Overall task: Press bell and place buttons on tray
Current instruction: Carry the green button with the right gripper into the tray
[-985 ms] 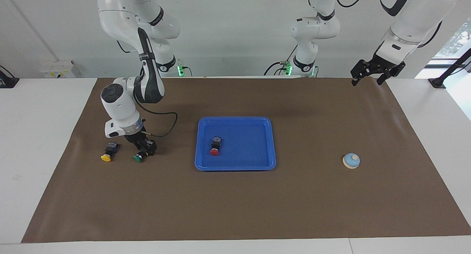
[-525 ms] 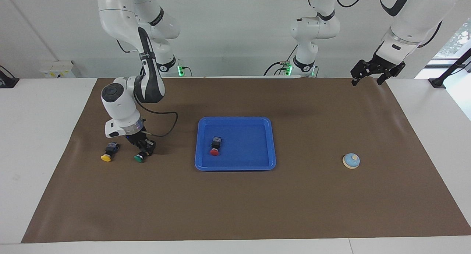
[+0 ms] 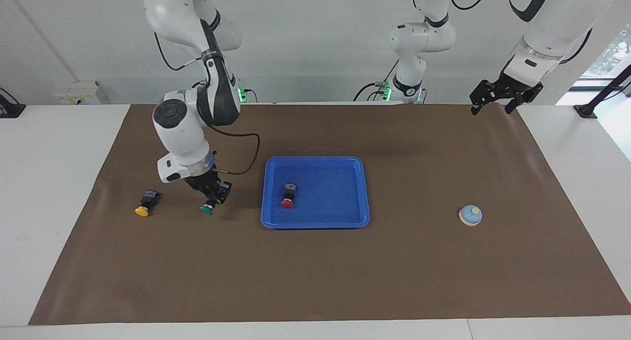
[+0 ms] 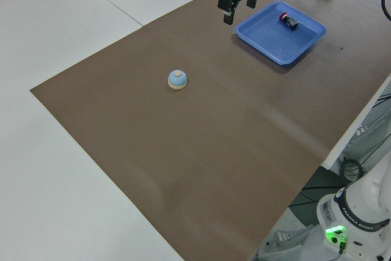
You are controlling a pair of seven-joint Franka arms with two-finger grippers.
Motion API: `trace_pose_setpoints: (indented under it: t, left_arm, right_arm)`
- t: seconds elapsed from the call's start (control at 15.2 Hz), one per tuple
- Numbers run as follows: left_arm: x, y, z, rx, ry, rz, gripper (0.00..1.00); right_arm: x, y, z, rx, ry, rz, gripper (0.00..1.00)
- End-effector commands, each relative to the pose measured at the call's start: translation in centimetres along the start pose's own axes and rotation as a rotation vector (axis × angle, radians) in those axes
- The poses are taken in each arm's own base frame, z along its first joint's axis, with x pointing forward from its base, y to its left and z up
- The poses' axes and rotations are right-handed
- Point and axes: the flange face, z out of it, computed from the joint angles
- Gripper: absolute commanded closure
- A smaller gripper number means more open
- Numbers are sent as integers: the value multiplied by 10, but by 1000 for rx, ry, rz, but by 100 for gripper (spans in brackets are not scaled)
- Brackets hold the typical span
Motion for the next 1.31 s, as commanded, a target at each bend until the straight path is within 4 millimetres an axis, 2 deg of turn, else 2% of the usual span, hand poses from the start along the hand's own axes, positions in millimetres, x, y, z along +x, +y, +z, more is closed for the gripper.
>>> trace_pose_setpoints:
  t: [0.0,0.07,0.2,0.53,0.66,0.92,1.05,1.12,1.25]
  left_arm:
    - [-2,-2,-2,13,-7,-3,0]
    - [-2,-1,-2,13,-7,-2,0]
    - [-2,-2,-2,13,-7,-3,0]
    - [-2,-2,-2,13,-7,-3,0]
    - [-2,-2,-2,13,-7,-3,0]
    - [-2,-2,-2,13,-7,-3,0]
    - [-2,-2,-2,13,-7,-3,0]
    - [-2,-2,-2,13,-7,-3,0]
    - [-2,-1,-2,13,-7,-2,0]
  right_arm:
    - [-14,-55,-20,10,-12,-11,100]
    - [-24,-74,-24,17,-6,-13,100]
    - [-57,-117,-27,28,-4,-39,100]
    - [-123,-193,-7,107,-49,-97,100]
    - [-153,-221,17,102,-56,-147,100]
    - [-169,-240,55,96,-31,-205,100]
    - [-156,-231,69,93,2,-214,100]
    - [-145,-223,70,85,0,-199,100]
    - [-139,-219,71,90,5,-196,100]
